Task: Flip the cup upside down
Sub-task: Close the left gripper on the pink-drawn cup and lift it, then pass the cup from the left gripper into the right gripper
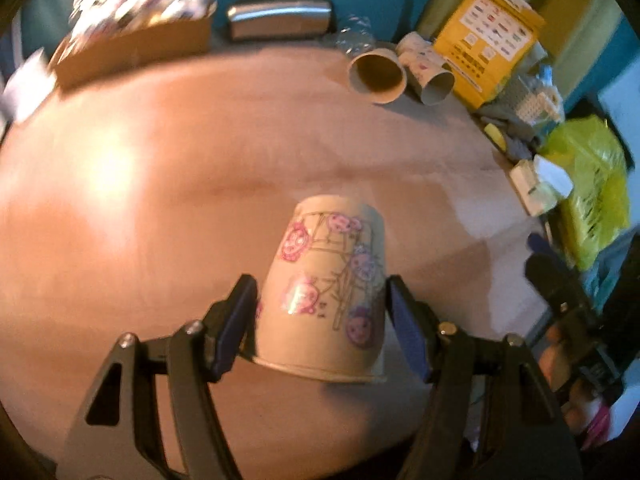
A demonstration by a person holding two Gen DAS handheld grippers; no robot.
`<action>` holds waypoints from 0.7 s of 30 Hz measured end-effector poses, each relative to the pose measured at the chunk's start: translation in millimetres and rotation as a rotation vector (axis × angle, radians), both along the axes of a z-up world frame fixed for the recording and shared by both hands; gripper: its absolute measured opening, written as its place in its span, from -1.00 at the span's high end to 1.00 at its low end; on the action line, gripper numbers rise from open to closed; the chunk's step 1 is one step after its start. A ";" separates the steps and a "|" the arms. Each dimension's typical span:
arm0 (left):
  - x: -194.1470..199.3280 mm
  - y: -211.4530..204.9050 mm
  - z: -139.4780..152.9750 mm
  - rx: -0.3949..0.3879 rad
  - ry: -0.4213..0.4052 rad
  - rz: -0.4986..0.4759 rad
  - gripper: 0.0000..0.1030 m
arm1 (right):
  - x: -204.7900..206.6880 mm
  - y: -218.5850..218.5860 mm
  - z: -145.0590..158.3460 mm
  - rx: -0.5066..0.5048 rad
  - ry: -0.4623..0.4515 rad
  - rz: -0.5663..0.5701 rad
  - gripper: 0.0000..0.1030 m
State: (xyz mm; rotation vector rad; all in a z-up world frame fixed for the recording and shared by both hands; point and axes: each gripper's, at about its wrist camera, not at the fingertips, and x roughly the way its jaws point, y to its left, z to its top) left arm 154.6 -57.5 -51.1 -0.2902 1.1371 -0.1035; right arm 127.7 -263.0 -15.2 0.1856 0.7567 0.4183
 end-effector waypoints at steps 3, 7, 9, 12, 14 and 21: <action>-22.5 -6.8 -10.3 -0.046 0.015 0.050 -0.30 | -11.0 -4.6 -6.7 0.000 0.028 0.010 -0.81; -30.7 -14.4 -24.0 -0.060 0.054 0.089 -0.31 | -12.2 -10.9 -15.1 -0.018 0.072 0.026 -0.81; -31.2 -15.5 -27.2 -0.056 0.067 0.102 -0.35 | -13.1 -12.2 -15.9 -0.018 0.073 0.033 -0.81; -30.2 -17.8 -27.9 -0.053 0.075 0.115 -0.34 | -8.5 -14.3 -18.9 -0.015 0.083 0.046 -0.81; -28.9 -19.3 -30.3 -0.038 0.092 0.126 -0.34 | -6.4 -15.7 -21.2 -0.009 0.091 0.055 -0.81; -28.5 -24.1 -25.0 -0.020 0.077 0.132 -0.60 | 3.5 -11.3 -25.1 -0.005 0.109 0.078 -0.81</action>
